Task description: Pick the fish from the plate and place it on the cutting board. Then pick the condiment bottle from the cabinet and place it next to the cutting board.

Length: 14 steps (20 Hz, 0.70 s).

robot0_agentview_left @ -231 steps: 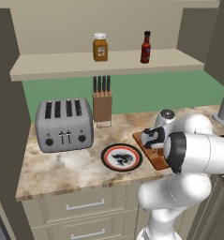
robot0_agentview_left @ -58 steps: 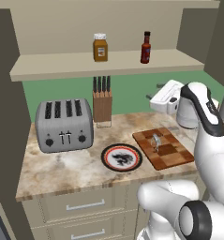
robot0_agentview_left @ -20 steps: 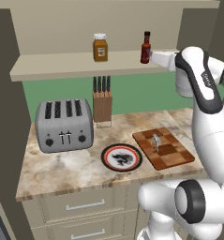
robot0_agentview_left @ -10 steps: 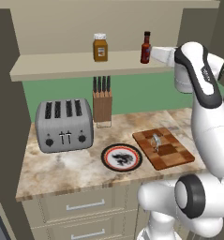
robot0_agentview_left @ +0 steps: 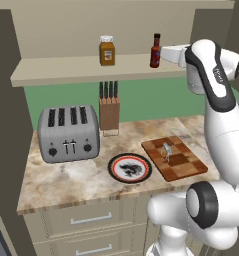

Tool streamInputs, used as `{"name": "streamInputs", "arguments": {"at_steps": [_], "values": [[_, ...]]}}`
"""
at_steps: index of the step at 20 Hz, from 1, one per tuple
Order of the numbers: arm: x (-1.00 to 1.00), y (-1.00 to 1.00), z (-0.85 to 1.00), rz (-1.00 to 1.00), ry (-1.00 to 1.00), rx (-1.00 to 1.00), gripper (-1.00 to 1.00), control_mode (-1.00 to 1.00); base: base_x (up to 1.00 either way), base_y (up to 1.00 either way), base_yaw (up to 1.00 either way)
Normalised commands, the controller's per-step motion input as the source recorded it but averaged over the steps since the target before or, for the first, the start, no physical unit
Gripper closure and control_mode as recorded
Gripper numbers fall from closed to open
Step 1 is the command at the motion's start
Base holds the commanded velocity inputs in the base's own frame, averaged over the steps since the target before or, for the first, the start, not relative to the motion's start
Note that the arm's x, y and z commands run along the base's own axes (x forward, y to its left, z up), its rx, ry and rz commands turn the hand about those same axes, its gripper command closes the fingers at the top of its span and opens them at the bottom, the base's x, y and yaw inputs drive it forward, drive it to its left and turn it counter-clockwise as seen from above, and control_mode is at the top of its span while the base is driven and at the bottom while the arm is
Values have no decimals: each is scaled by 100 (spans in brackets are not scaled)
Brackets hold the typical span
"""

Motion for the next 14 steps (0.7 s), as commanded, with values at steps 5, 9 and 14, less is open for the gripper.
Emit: {"name": "streamInputs", "arguments": {"at_steps": [5,9,14], "values": [[0,0,-2,0,0,-8,-100,-100,0,0,0],[0,0,-8,0,0,-4,-100,-100,0,0,0],[0,0,-10,0,0,-2,-100,-100,0,0,0]]}}
